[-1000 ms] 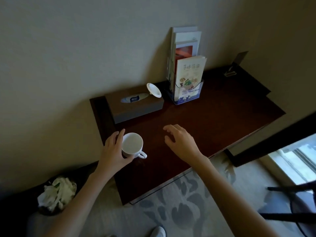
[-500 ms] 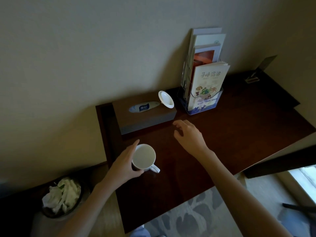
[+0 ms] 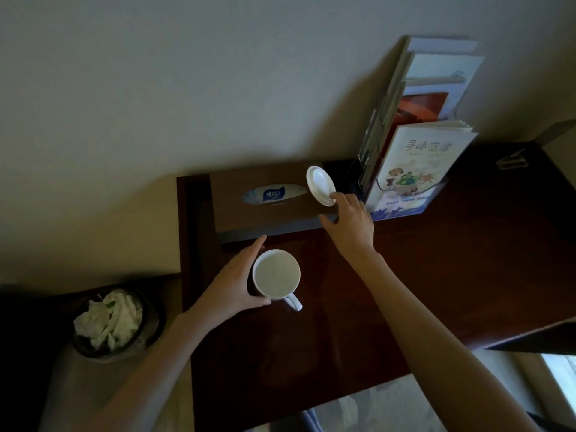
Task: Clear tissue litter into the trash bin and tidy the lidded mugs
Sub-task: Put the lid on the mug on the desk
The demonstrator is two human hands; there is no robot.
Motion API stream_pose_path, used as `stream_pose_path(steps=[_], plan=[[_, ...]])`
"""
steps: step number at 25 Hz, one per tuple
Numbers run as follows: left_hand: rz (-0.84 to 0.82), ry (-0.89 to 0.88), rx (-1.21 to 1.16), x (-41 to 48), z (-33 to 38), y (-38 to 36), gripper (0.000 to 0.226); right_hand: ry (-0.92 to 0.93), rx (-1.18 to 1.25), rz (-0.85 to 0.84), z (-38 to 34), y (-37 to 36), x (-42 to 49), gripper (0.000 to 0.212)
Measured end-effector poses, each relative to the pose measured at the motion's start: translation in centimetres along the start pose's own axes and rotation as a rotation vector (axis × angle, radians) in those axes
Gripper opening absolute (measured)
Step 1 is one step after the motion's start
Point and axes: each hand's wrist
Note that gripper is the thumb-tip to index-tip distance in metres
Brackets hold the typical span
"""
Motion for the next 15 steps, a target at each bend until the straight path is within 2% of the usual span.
stream_pose_path(steps=[5,8,11,13,15], plan=[[0.117,0.125,-0.055,-2.1,-0.5,-0.3,0.101,0.054,0.000,0.056,0.0,-0.4,2.3,0.041],[0.303,0.217,-0.146,-4.5,0.2,-2.6,0.075,0.116,-0.002,0.090,0.1,-0.4,2.7,0.026],[0.488,0.339,-0.231,-5.9,1.9,-5.2,0.034,0.164,0.051,0.129,0.0,-0.2,3.1,0.018],[0.522,0.363,-0.224,-6.1,3.0,-6.8,0.022,0.184,0.088,0.141,-0.1,-0.1,3.3,0.018],[0.545,0.373,-0.219,-5.9,4.0,-8.1,0.020,0.211,0.125,0.155,-0.1,0.2,3.3,0.017]])
Point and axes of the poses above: each hand's wrist, its own x-axis towards the middle knuckle, its own y-axis out of the back of the hand, z = x × y, and after that the axes turned 1 degree about -x, right-handed
